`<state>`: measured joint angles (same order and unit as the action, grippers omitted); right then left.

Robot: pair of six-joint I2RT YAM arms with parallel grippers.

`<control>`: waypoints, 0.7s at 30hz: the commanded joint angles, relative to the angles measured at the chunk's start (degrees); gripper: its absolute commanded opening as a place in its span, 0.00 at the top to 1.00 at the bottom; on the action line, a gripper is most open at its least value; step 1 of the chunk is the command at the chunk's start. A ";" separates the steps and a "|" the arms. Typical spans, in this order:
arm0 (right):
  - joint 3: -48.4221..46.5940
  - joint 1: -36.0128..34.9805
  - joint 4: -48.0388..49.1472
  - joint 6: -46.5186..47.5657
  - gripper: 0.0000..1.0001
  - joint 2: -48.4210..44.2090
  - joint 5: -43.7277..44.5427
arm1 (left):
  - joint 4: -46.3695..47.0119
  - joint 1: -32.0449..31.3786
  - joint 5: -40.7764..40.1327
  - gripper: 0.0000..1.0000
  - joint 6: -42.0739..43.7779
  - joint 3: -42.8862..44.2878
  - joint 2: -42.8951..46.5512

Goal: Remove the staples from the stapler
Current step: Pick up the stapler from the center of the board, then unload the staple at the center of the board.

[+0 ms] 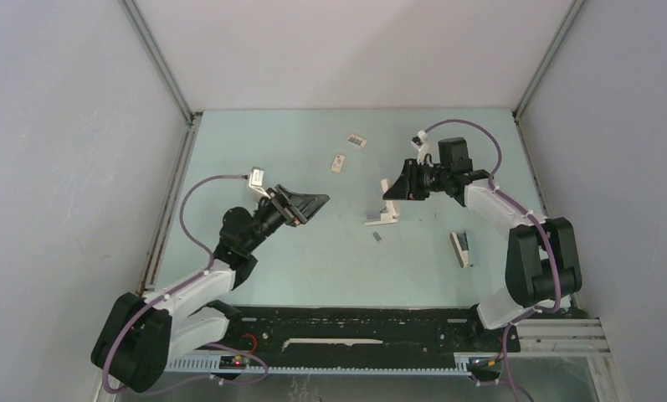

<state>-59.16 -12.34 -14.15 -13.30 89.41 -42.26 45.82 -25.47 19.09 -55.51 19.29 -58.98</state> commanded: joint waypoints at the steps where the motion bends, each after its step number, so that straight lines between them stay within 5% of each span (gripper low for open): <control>1: -0.30 0.58 6.55 -9.48 1.00 0.33 -7.01 | 6.58 -1.75 -1.78 0.00 -1.78 -0.48 -1.92; 21: -1.81 3.35 9.11 -26.58 1.00 4.67 -9.55 | 10.02 -4.92 0.20 0.00 1.62 3.83 -9.75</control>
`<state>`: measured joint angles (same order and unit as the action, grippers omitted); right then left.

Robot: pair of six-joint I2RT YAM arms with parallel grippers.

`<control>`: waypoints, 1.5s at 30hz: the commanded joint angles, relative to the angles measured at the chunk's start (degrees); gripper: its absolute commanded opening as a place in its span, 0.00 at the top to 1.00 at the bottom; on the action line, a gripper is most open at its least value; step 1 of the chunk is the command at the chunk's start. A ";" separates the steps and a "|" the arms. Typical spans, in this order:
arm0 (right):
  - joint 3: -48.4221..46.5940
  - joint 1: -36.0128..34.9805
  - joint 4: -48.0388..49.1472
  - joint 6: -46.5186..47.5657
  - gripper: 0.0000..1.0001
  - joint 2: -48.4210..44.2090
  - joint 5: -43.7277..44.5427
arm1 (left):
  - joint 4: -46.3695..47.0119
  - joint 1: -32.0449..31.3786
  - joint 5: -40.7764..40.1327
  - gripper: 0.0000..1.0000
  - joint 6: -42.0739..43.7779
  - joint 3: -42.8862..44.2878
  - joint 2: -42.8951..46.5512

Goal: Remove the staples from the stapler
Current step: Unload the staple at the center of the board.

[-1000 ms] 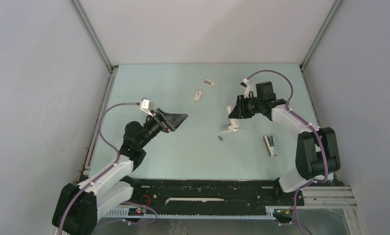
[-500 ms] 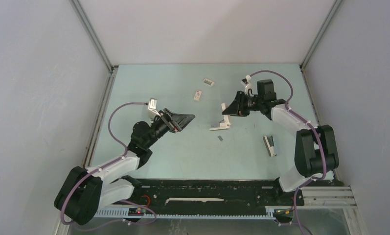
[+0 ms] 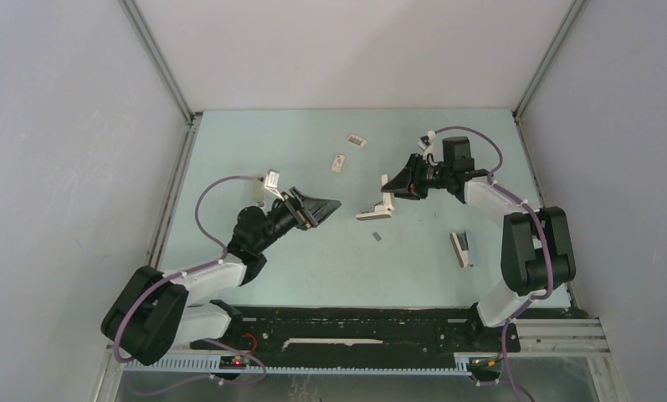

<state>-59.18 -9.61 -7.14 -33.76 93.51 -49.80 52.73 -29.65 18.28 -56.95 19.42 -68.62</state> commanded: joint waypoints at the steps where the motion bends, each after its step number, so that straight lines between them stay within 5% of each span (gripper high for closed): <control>1: -1.81 0.70 1.87 -6.67 1.00 0.72 -1.78 | 1.50 -0.76 0.88 0.00 5.55 4.03 0.46; 8: -1.78 0.91 -1.13 -9.26 1.00 0.31 1.28 | -21.65 -3.92 -8.87 0.00 40.73 8.82 12.15; 14: -1.81 0.67 -3.53 -13.47 1.00 -0.24 2.39 | -19.51 -7.88 -13.00 0.00 64.21 4.85 21.63; 18: -1.78 0.14 -4.91 -17.17 1.00 -0.13 2.52 | -19.74 -8.87 -11.82 0.00 68.69 5.19 19.78; 23: -1.50 -0.82 -5.43 -20.82 1.00 -0.19 3.27 | -19.67 -17.35 -14.79 0.00 82.46 5.62 14.96; 45: 3.20 -1.86 0.06 -29.15 1.00 -0.29 2.10 | -12.48 -23.89 -19.96 0.07 92.17 19.62 -14.87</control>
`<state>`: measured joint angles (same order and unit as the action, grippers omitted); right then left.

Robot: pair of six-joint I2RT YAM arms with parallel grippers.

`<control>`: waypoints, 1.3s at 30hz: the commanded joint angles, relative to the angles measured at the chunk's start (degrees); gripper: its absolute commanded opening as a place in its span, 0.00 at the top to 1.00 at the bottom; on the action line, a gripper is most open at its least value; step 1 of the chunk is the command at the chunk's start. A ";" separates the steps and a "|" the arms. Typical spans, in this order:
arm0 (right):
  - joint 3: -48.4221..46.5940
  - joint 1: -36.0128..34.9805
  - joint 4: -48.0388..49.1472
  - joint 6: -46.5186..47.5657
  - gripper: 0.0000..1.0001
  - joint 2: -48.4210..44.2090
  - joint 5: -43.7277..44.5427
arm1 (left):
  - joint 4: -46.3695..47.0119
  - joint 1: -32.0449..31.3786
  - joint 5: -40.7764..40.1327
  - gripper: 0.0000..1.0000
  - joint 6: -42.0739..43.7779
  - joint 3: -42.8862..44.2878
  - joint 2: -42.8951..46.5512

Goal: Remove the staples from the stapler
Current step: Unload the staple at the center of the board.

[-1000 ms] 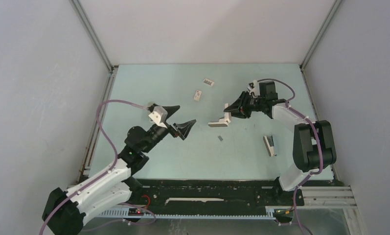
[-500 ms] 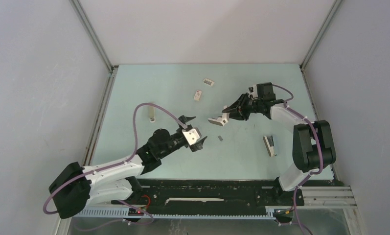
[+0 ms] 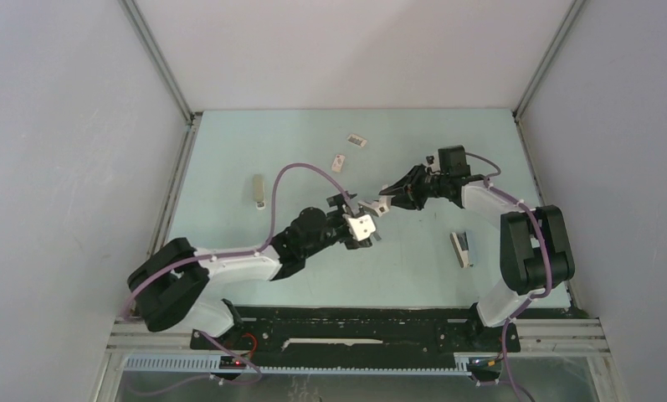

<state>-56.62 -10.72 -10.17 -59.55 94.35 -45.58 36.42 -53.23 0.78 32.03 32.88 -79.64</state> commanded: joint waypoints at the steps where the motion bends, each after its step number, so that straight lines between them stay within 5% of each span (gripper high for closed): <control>1: 0.90 -0.79 3.64 -3.90 1.00 -1.10 -2.40 | 3.83 -0.38 -2.33 0.07 3.43 7.15 -5.02; 16: 1.96 -1.46 7.23 -7.83 1.00 -1.26 -4.49 | 3.39 -0.33 -2.01 0.29 2.55 12.75 -13.25; 23: 3.26 -1.76 9.65 -10.54 1.00 -0.99 -5.63 | 3.63 -0.31 -5.04 0.58 3.23 13.56 -14.06; 27: 3.63 -1.85 11.81 -11.22 1.00 -0.91 -5.87 | 4.60 -0.34 -7.34 0.83 3.48 13.12 -13.55; 30: 4.14 -2.06 12.62 -11.28 0.77 -0.89 -6.21 | 4.71 -0.33 -7.97 0.95 3.44 12.72 -12.49; 35: 4.17 -1.96 14.77 -9.90 0.29 -1.26 -7.41 | 5.27 -0.29 -9.22 1.00 3.17 10.79 -9.75; 39: 4.28 -1.86 15.08 -8.26 0.09 -1.60 -8.19 | 5.67 -0.23 -9.97 1.00 2.71 9.07 -7.85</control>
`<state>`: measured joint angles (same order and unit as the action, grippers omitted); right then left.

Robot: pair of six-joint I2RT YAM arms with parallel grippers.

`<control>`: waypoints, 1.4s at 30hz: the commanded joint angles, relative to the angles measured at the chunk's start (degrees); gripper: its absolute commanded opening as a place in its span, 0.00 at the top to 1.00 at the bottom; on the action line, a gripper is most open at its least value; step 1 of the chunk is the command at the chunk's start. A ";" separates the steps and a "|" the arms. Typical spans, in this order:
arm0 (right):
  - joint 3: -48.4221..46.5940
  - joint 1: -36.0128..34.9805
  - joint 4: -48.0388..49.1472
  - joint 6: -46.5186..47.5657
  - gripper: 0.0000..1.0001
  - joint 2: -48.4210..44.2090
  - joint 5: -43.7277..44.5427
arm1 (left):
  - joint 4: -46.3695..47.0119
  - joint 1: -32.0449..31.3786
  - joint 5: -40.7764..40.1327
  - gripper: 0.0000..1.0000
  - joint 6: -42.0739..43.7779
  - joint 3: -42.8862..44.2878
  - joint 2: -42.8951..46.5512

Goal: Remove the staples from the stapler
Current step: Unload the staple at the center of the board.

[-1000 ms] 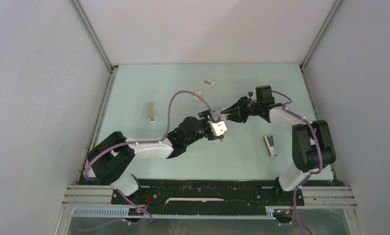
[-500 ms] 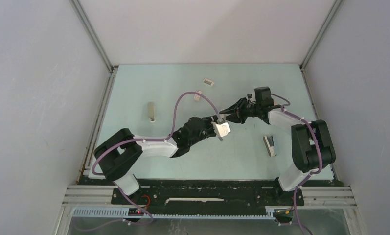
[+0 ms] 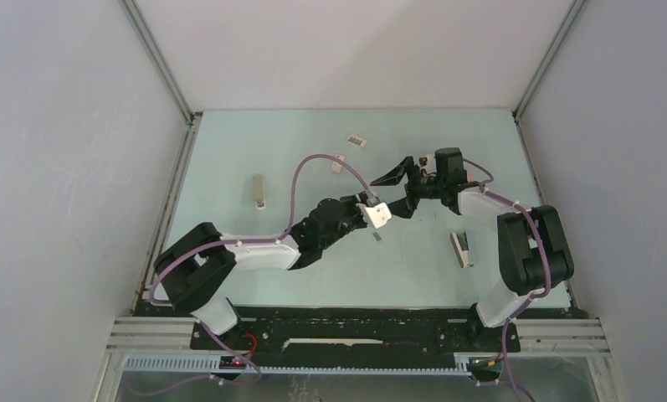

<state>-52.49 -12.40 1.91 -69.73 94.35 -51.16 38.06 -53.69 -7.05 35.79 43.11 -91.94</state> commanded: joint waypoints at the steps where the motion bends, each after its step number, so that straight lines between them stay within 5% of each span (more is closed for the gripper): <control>1: 0.27 -0.11 3.50 1.96 0.08 -1.74 -2.83 | 4.04 0.28 -2.18 1.00 -1.11 -1.61 5.00; 6: 0.28 1.14 5.26 7.04 0.07 -2.47 -4.65 | 3.64 0.74 -2.03 1.00 -3.57 -4.72 8.35; 12: -3.65 4.77 2.01 33.84 0.08 -2.82 -12.80 | -4.60 4.45 9.14 1.00 -13.50 -7.08 16.33; 17: -12.41 4.29 -20.97 75.99 0.08 -2.70 -17.53 | -8.28 9.14 21.64 1.00 -19.83 -9.92 21.94; 21: -18.64 1.56 -47.46 132.05 0.01 -1.98 -17.48 | -12.98 10.27 26.02 1.00 -18.83 -10.38 25.33; 23: -21.34 -0.50 -55.15 149.10 0.00 0.00 -15.30 | -14.42 10.53 28.38 1.00 -18.97 -9.89 25.78; 28: -28.19 -5.36 -54.89 149.06 0.02 4.26 -18.30 | -15.59 10.55 32.43 1.00 -20.39 -8.22 25.18; 42: -26.76 -14.22 -53.79 144.63 0.12 5.28 -14.68 | -12.80 10.58 33.33 1.00 -23.99 -7.58 24.96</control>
<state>-79.26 -25.32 -50.41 73.17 99.48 -66.04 20.86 -43.38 25.74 13.61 33.32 -67.83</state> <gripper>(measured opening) 0.885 0.403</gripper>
